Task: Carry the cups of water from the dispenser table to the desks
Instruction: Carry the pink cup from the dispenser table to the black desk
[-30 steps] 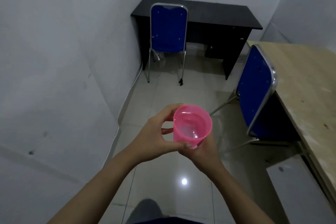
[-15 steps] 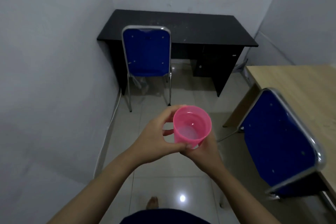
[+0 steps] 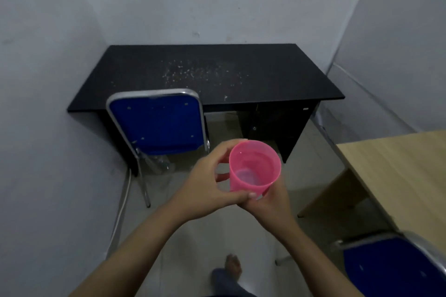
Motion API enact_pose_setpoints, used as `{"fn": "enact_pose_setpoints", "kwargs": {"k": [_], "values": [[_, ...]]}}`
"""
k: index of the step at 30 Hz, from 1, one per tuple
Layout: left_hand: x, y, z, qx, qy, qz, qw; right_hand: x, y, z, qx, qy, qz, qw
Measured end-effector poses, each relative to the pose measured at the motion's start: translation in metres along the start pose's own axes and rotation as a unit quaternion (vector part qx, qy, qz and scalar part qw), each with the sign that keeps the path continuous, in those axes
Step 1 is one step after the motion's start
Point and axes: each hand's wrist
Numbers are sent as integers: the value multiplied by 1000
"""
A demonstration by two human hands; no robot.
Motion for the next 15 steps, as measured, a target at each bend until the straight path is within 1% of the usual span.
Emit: {"fn": "enact_pose_setpoints", "kwargs": {"k": [7,15], "values": [[-46,-19,147,25,-9,-6,1000,32,-34,157,-16,-15,-5,1000],[-112,-54,307,29,-26,-47,998,86,-60,330,-33,13,-3,999]]}}
Point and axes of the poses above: each hand's wrist, its own z-axis towards the middle knuckle, its own y-axis out of the palm, x = y × z, and after that the axes turned 10 degrees about z, right-handed
